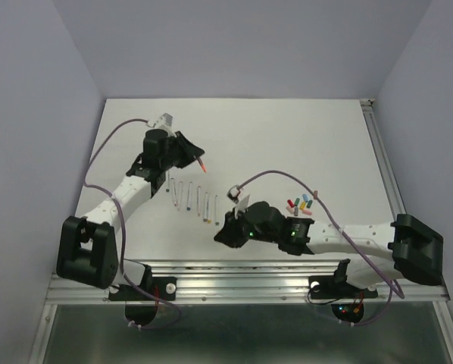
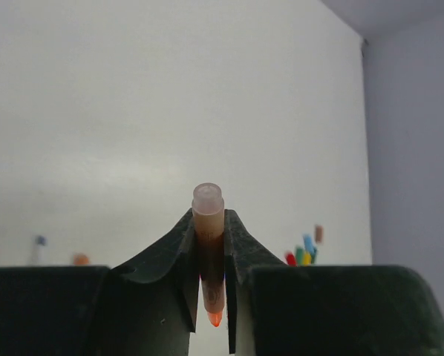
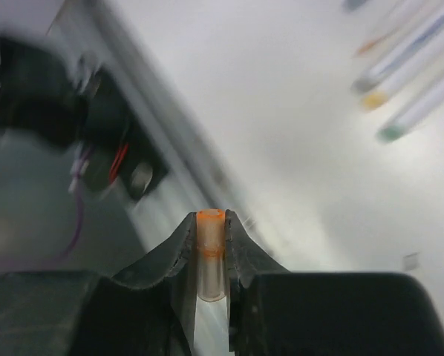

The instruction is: Open the pen caps

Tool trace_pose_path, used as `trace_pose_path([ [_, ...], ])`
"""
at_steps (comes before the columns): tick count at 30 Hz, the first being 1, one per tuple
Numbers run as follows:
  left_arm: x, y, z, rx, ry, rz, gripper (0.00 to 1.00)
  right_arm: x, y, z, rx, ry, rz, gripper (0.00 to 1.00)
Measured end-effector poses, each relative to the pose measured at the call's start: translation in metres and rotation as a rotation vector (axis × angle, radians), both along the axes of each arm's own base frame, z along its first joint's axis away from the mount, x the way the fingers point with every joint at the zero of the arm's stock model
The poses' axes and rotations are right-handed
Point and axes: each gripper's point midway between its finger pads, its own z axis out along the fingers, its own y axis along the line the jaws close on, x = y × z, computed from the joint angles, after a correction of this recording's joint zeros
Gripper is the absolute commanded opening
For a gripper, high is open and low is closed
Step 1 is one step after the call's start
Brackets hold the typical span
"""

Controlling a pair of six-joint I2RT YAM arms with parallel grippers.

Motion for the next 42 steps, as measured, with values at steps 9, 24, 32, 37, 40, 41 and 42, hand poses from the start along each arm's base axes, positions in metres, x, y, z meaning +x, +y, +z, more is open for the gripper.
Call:
trace_pose_path([
  [9,0.087,0.1,-0.007,0.13,-0.089,0.358,0.0,-0.098,-0.008,-0.002,-0.014,0.099,0.274,0.01],
  [24,-0.011,0.008,-0.052,0.171,-0.005,0.027,0.0,0.054,-0.123,-0.083,-0.332,0.195,-0.421,0.01],
  [32,-0.045,-0.028,-0.074,0.27,0.033,-0.071,0.0,0.07,-0.185,-0.125,-0.575,0.223,-0.632,0.1],
  [37,-0.052,-0.044,-0.1,0.36,0.092,-0.099,0.0,0.077,-0.201,-0.122,-0.621,0.198,-0.704,0.19],
  [40,-0.058,-0.055,-0.118,0.429,0.127,-0.12,0.0,0.084,-0.205,-0.118,-0.638,0.175,-0.742,0.24],
  [41,-0.059,-0.057,-0.123,0.454,0.139,-0.123,0.0,0.084,-0.206,-0.118,-0.646,0.172,-0.748,0.25],
  [42,-0.059,-0.058,-0.126,0.471,0.147,-0.124,0.0,0.085,-0.208,-0.119,-0.653,0.17,-0.754,0.27],
])
